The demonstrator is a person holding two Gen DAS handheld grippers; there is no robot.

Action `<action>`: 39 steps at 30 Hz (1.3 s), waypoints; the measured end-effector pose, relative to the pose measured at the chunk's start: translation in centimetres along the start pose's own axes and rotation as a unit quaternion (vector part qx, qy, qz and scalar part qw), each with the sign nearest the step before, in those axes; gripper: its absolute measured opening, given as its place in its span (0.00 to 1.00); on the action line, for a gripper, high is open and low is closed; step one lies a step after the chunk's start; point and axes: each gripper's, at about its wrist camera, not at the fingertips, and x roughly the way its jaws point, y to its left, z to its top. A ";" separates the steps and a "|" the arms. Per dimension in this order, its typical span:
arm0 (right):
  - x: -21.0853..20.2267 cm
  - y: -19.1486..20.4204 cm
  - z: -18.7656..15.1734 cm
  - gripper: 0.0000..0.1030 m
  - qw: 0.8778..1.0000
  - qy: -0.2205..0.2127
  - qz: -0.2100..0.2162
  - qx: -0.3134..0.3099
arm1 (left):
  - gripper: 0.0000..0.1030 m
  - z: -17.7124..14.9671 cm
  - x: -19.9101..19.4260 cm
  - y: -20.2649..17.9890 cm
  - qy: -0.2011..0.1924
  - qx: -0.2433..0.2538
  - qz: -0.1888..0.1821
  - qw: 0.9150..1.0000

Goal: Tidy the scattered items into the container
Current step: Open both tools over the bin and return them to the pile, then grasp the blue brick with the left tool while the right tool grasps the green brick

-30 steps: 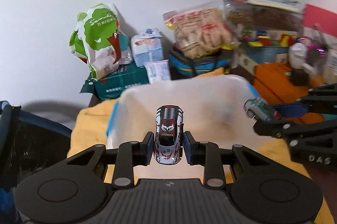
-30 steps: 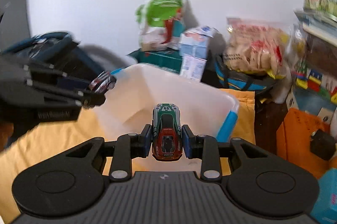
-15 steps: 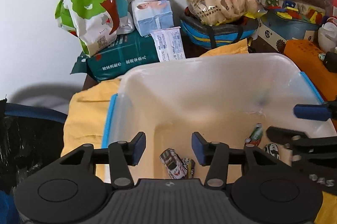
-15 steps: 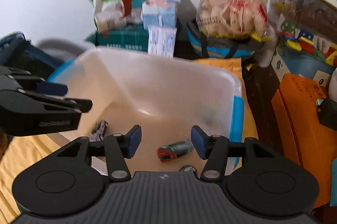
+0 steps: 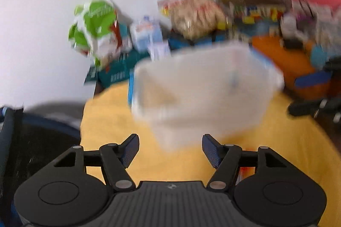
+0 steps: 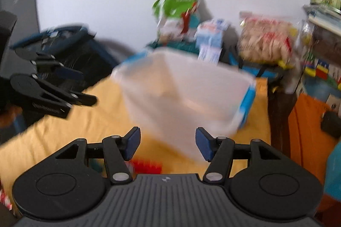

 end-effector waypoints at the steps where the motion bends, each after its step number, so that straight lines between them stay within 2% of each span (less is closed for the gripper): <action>1: -0.1 0.3 -1.2 0.56 1.000 0.010 0.003 -0.004 | 0.67 -1.5 0.0 -0.2 0.021 0.002 0.001 1.000; 3: -0.2 0.7 -3.6 0.53 1.000 0.027 0.012 -0.004 | 0.65 -4.2 0.1 -0.8 0.060 0.003 0.000 0.998; 5: 0.1 1.2 -5.4 0.46 0.999 0.049 0.015 -0.011 | 0.57 -6.3 0.4 -1.4 0.092 -0.009 0.001 0.996; 6: 0.5 1.5 -6.3 0.41 0.998 0.067 0.012 -0.014 | 0.56 -7.0 0.5 -1.6 0.106 -0.019 0.000 0.994; 8: 1.2 1.9 -7.3 0.39 0.996 0.088 0.014 -0.008 | 0.56 -7.9 0.8 -1.6 0.120 -0.046 0.006 0.992; 10: 1.1 1.9 -7.9 0.38 0.996 0.089 0.018 0.010 | 0.56 -8.3 1.5 -1.0 0.134 -0.087 0.003 0.987; 13: 1.1 1.8 -8.1 0.36 0.996 0.081 0.014 0.031 | 0.50 -8.9 2.9 0.0 0.154 -0.140 -0.022 0.978; 16: 1.3 2.0 -8.3 0.35 0.996 0.077 0.018 0.039 | 0.35 -8.8 4.4 -0.7 0.168 -0.132 -0.031 0.977; 19: 1.6 2.7 -8.3 0.34 0.997 0.074 0.017 0.032 | 0.28 -8.3 4.6 -3.4 0.154 -0.056 -0.018 0.986; 21: 1.7 2.9 -8.4 0.35 0.997 0.072 0.020 0.037 | 0.23 -8.0 4.8 -4.6 0.147 -0.028 -0.021 0.989; 23: 1.8 3.1 -8.6 0.35 0.996 0.077 0.018 0.040 | 0.23 -7.7 4.8 -4.6 0.141 -0.039 -0.034 0.989; 25: 1.8 3.1 -8.7 0.35 0.996 0.080 0.016 0.045 | 0.32 -7.7 4.5 -3.5 0.139 -0.072 -0.061 0.986; 27: 1.8 3.0 -8.7 0.35 0.995 0.080 0.014 0.050 | 0.48 -8.0 4.1 -2.8 0.135 -0.091 -0.068 0.984; 32: 2.2 2.9 -9.0 0.35 0.994 0.088 0.015 0.061 | 0.50 -7.9 4.6 -3.0 0.089 -0.055 -0.053 0.993; 37: 2.0 3.0 -8.9 0.35 0.994 0.088 0.010 0.061 | 0.54 -7.7 6.4 -3.6 0.083 0.002 -0.047 0.995; 38: 1.9 2.9 -8.9 0.35 0.994 0.088 0.008 0.062 | 0.52 -7.7 6.4 -3.5 0.078 0.002 -0.050 0.996; 39: 1.8 2.9 -9.0 0.35 0.994 0.088 0.006 0.063 | 0.41 -7.6 6.5 -3.3 0.078 -0.002 -0.055 0.995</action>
